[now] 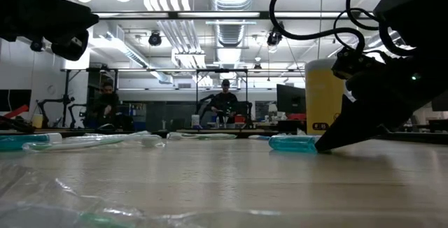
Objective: Pick & Place toothbrushing station
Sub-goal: Put the blue mouthwash into the transparent organizer
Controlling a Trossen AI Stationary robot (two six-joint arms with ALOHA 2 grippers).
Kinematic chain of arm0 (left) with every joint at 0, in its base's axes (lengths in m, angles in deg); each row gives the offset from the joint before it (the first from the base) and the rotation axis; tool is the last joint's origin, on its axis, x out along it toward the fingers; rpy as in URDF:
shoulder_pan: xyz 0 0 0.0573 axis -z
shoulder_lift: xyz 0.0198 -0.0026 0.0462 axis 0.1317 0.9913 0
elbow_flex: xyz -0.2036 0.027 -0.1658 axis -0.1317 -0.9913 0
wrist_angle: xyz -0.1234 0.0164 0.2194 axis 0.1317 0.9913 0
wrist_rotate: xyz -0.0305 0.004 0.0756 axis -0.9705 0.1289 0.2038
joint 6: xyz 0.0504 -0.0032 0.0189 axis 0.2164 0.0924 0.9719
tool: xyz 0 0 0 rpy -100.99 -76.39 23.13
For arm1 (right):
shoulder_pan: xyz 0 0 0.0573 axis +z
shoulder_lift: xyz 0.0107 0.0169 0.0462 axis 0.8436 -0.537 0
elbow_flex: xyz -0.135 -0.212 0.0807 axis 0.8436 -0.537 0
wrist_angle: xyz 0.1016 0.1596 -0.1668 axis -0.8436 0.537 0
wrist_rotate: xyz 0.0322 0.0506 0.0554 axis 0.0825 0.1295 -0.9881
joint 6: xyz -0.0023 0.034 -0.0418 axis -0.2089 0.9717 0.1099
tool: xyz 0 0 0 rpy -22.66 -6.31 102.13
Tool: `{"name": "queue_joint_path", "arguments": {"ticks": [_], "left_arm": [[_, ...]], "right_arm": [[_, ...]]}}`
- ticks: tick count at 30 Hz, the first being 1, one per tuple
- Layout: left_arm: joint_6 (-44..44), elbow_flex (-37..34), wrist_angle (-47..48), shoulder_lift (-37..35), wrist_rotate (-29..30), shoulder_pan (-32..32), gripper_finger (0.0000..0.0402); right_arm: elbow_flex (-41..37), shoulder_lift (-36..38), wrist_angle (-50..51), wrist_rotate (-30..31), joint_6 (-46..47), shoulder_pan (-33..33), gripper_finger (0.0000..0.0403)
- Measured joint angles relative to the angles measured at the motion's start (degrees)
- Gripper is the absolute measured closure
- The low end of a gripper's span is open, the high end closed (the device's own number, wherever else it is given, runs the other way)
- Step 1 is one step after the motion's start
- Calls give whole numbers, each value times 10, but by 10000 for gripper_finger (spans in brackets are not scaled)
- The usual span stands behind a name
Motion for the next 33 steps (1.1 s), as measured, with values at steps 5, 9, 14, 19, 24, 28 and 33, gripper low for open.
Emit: {"name": "queue_joint_path", "arguments": {"ticks": [5, 9, 14, 19, 24, 28, 33], "left_arm": [[0, 0, 0, 0, 0, 0, 319], [0, 0, 0, 0, 0, 0, 319], [0, 0, 0, 0, 0, 0, 319], [0, 0, 0, 0, 0, 0, 319], [0, 0, 0, 0, 0, 0, 319], [0, 0, 0, 0, 0, 0, 319], [0, 0, 0, 0, 0, 0, 319]], "right_arm": [[0, 2, 4, -1, 0, 0, 240], [0, 2, 6, -1, 0, 0, 273], [0, 2, 5, -3, 0, 1, 305], [0, 2, 5, -4, 0, 1, 304], [0, 9, 6, -10, 0, 1, 300], [0, 41, 15, -13, -19, 2, 302], [4, 111, 99, -36, -16, -3, 302]]}}
